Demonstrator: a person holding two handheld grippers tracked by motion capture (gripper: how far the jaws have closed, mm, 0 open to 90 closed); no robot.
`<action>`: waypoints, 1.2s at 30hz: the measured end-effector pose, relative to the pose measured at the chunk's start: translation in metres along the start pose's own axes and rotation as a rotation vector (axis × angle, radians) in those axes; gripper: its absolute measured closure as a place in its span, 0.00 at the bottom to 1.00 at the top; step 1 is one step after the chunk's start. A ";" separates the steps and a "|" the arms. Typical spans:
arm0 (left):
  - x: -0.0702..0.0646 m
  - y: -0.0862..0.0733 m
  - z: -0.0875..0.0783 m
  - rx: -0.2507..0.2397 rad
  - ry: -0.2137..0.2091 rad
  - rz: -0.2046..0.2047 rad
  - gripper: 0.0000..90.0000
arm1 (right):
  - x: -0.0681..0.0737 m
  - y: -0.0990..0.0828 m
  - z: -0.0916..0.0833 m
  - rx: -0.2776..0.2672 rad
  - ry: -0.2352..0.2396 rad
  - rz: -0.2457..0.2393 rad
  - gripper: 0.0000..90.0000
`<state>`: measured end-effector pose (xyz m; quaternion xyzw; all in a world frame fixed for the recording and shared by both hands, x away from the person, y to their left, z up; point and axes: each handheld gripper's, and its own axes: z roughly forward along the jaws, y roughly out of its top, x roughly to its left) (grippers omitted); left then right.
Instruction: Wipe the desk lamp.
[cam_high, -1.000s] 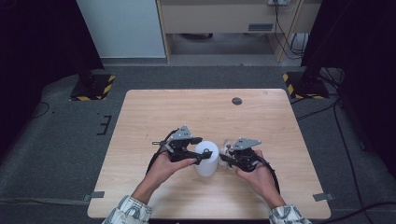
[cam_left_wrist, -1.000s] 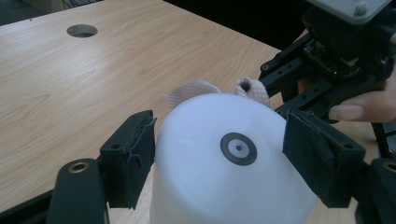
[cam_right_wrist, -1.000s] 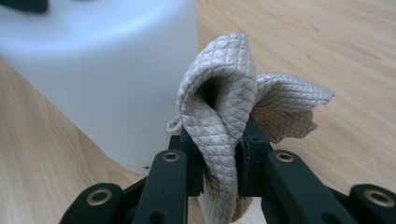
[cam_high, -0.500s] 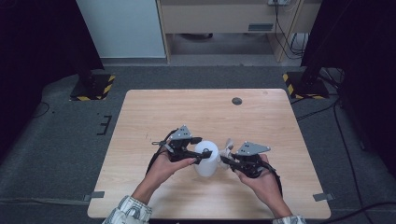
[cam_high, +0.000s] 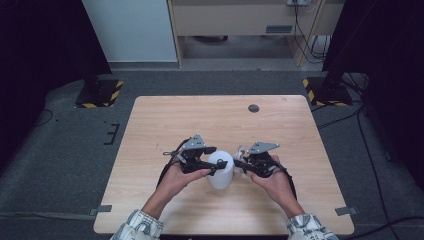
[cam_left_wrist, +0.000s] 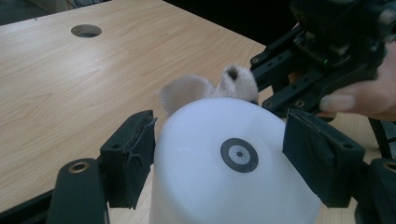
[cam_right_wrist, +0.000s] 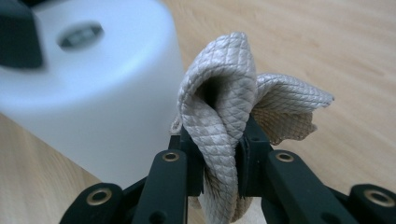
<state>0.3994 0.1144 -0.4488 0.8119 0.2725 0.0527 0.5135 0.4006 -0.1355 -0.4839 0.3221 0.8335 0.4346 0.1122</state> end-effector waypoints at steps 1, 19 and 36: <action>0.000 0.000 0.000 -0.002 -0.001 0.001 0.28 | 0.001 -0.002 0.003 0.014 -0.003 -0.004 0.85; 0.000 -0.001 -0.002 -0.005 0.007 -0.001 0.28 | 0.051 -0.034 -0.012 0.036 0.084 -0.082 0.85; 0.002 0.002 -0.024 -0.052 0.079 0.035 0.16 | 0.015 -0.037 -0.033 0.005 -0.037 -0.007 0.85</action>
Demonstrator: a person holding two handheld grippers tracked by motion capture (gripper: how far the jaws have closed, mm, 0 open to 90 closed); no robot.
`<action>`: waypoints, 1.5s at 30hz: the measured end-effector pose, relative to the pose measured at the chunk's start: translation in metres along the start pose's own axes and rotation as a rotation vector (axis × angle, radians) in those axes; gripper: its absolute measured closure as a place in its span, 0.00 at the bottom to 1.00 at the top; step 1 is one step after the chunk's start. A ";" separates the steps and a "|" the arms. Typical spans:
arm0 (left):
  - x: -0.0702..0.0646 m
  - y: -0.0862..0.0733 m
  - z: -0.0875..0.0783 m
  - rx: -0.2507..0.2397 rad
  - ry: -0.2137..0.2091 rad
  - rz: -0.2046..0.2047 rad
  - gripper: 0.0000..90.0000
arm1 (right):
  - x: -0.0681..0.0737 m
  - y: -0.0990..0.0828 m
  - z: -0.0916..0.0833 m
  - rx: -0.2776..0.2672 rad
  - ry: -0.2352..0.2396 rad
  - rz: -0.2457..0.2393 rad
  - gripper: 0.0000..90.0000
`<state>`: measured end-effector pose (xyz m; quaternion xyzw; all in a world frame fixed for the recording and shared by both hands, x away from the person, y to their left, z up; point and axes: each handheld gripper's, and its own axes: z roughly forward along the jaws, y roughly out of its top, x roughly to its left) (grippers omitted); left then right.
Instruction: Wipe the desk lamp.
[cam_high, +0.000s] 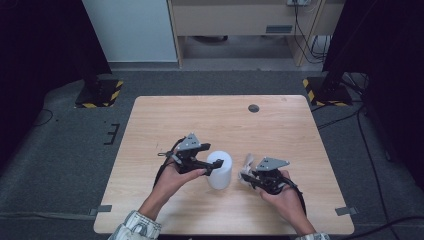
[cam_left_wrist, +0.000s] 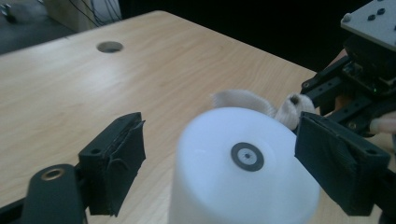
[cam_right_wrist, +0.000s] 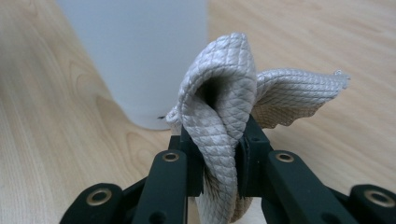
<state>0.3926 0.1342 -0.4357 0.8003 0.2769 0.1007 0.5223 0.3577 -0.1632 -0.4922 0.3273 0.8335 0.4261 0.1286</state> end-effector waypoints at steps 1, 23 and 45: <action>0.002 0.000 -0.007 0.000 0.023 0.010 0.15 | -0.002 0.001 -0.002 -0.001 -0.007 0.003 0.85; 0.071 -0.066 -0.056 0.175 0.363 -0.077 0.07 | -0.123 0.043 -0.008 0.011 -0.266 0.172 0.84; 0.079 -0.079 -0.057 0.245 0.408 -0.051 0.06 | -0.119 0.041 0.020 0.007 -0.325 0.243 0.09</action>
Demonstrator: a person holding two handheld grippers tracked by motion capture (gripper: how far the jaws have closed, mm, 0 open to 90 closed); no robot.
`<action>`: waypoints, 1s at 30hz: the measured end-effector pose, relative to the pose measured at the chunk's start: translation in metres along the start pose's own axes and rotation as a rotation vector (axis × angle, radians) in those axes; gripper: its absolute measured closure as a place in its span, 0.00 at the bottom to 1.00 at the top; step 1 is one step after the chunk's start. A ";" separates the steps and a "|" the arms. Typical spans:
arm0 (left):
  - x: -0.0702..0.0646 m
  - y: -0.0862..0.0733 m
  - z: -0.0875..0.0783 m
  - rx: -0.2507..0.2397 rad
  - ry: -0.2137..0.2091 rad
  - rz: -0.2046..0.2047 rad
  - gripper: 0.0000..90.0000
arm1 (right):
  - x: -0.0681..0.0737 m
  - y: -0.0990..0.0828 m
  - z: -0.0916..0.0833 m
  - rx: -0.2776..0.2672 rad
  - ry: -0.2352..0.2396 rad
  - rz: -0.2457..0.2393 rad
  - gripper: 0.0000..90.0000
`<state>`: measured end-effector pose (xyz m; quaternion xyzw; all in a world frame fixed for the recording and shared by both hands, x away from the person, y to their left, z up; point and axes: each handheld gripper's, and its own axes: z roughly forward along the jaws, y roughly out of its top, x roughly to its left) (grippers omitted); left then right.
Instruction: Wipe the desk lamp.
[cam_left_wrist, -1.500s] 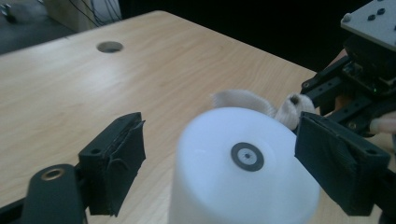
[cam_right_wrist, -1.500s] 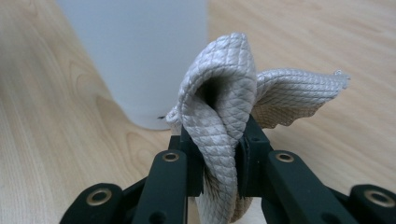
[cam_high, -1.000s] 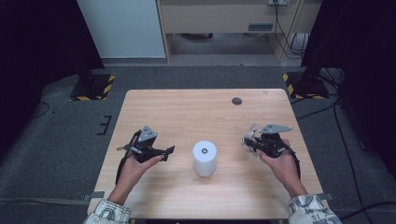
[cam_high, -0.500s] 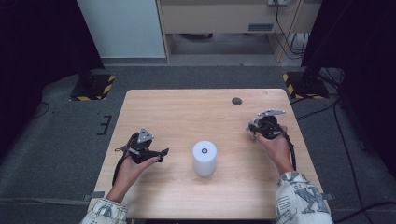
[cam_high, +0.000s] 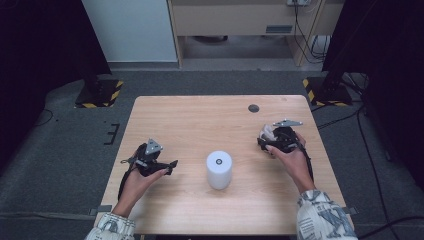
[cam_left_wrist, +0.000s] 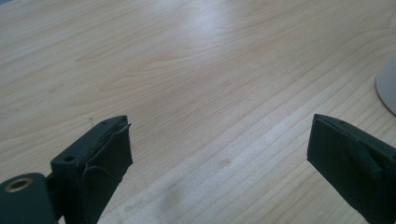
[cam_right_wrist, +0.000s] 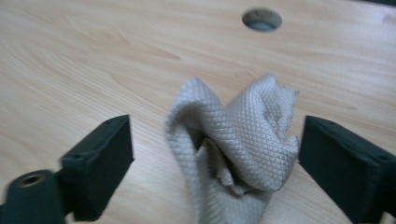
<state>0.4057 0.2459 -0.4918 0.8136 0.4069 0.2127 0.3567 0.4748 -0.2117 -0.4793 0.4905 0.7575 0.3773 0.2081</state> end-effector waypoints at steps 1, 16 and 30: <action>0.001 -0.001 0.000 0.005 0.008 0.003 0.06 | 0.002 -0.001 -0.008 -0.021 0.001 -0.007 0.08; 0.009 -0.012 0.006 0.072 0.037 -0.023 0.04 | 0.009 -0.049 -0.068 -0.005 -0.035 -0.071 0.07; 0.013 -0.022 0.021 0.146 0.039 -0.039 0.03 | -0.013 -0.095 -0.050 0.087 -0.064 0.060 0.09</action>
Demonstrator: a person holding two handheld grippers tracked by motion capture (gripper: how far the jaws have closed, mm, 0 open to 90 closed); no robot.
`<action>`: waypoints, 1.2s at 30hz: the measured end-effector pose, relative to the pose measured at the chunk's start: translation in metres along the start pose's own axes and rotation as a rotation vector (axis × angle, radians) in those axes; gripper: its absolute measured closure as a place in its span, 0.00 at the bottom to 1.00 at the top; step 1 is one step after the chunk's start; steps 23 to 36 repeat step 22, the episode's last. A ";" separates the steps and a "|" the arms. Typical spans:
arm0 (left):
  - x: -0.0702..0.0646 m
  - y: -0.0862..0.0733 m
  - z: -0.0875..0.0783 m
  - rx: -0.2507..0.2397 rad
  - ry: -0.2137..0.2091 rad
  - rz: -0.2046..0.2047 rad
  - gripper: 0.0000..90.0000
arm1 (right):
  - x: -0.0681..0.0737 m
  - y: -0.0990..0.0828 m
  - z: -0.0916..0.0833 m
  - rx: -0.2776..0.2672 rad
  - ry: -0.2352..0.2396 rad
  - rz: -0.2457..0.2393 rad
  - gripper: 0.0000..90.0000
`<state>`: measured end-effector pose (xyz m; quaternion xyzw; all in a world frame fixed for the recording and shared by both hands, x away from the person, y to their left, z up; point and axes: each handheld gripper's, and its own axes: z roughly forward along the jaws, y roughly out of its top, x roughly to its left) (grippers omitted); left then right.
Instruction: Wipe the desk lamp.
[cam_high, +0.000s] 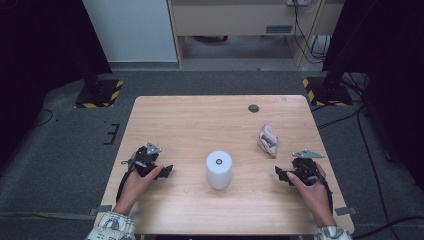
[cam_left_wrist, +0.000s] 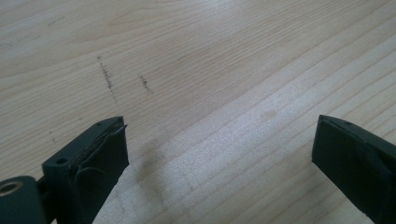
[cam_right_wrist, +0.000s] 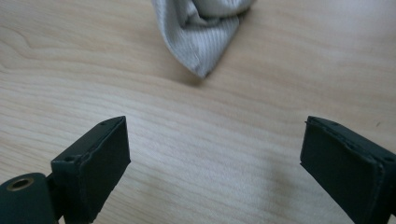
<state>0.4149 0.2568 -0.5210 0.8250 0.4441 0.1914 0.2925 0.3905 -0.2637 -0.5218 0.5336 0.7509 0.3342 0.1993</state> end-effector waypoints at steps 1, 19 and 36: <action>0.000 0.000 0.001 0.002 -0.007 -0.004 0.03 | -0.002 -0.002 0.002 0.008 0.005 0.013 0.09; -0.003 -0.010 0.012 -0.050 -0.025 -0.059 0.00 | 0.006 -0.013 0.011 0.005 -0.045 -0.028 0.06; -0.003 -0.010 0.013 -0.059 -0.022 -0.061 0.00 | 0.007 -0.013 0.012 0.005 -0.047 -0.027 0.06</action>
